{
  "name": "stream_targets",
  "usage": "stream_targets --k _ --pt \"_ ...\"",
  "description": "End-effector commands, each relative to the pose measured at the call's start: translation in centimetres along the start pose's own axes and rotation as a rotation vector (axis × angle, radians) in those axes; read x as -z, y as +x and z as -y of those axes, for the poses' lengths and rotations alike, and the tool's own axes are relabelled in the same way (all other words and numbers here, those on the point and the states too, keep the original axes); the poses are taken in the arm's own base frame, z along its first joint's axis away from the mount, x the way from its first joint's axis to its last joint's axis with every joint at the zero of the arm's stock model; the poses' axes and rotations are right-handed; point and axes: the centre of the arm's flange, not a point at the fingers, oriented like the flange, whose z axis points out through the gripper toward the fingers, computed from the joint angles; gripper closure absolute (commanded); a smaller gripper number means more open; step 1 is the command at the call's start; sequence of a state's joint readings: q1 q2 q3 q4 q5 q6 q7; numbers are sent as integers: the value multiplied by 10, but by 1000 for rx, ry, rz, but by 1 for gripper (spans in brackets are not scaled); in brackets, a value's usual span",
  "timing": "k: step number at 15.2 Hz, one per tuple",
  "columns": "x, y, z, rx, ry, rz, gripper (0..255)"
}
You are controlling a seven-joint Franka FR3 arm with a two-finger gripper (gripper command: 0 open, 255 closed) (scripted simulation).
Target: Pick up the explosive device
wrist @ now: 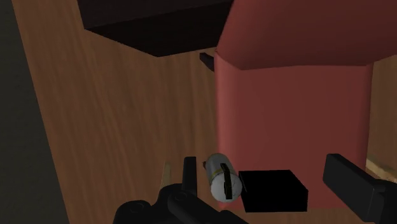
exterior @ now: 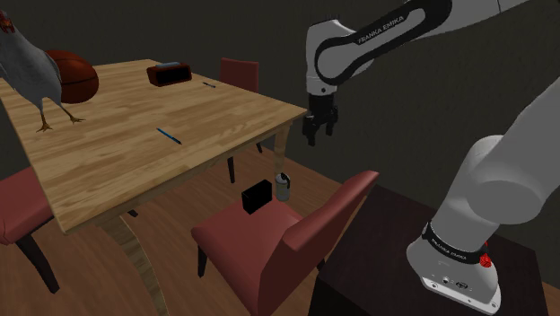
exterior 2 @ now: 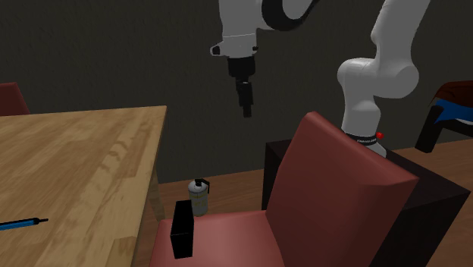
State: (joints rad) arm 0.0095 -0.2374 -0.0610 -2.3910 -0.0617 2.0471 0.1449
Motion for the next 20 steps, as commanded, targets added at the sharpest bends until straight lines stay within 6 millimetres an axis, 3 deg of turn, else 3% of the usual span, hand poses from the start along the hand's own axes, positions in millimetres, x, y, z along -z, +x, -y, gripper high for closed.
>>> stream_targets --k 1,20 --pt "-21 19 2 -6 -4 5 0" --pt "-210 192 25 -59 -40 60 0"
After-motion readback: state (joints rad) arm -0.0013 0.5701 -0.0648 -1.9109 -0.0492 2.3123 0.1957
